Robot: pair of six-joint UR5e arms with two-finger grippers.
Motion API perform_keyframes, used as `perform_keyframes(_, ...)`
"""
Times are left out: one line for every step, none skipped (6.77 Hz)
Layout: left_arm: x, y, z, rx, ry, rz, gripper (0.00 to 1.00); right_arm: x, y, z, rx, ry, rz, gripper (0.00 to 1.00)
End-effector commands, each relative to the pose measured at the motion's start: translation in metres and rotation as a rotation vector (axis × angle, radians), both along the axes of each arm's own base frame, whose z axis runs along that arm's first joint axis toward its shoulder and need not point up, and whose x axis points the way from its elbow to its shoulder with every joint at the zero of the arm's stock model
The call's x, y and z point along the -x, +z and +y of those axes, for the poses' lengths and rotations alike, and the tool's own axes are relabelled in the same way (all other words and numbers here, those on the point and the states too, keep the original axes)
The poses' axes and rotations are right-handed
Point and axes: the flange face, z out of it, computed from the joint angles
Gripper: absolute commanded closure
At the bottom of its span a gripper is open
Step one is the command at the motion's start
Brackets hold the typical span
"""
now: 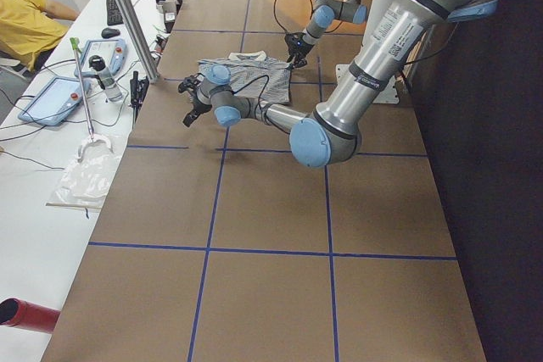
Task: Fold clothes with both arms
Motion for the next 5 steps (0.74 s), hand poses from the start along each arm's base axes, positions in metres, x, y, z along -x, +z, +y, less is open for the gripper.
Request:
perform_keyframes(0.0002,0.0012,0.0003,0.001,0.0,-0.001,0.0,0.0013,0.0015,0.0018,0.001,-0.005,0.003,0.56)
perform_keyframes(0.0,0.0,0.0,0.0,0.0,0.0,0.0,0.0013,0.0015,0.0016,0.0,-0.004,0.004,0.58)
perform_keyframes(0.0002,0.0012,0.0003,0.001,0.0,-0.001,0.0,0.0025,0.0034,0.0014,0.001,-0.004,0.008,0.64)
perform_keyframes(0.0002,0.0012,0.0003,0.001,0.0,-0.001,0.0,0.0019,0.0044,0.0004,-0.001,-0.003,0.011,0.67)
perform_keyframes(0.0002,0.0012,0.0003,0.001,0.0,-0.001,0.0,0.0013,0.0041,-0.0008,-0.008,-0.006,0.013,0.72)
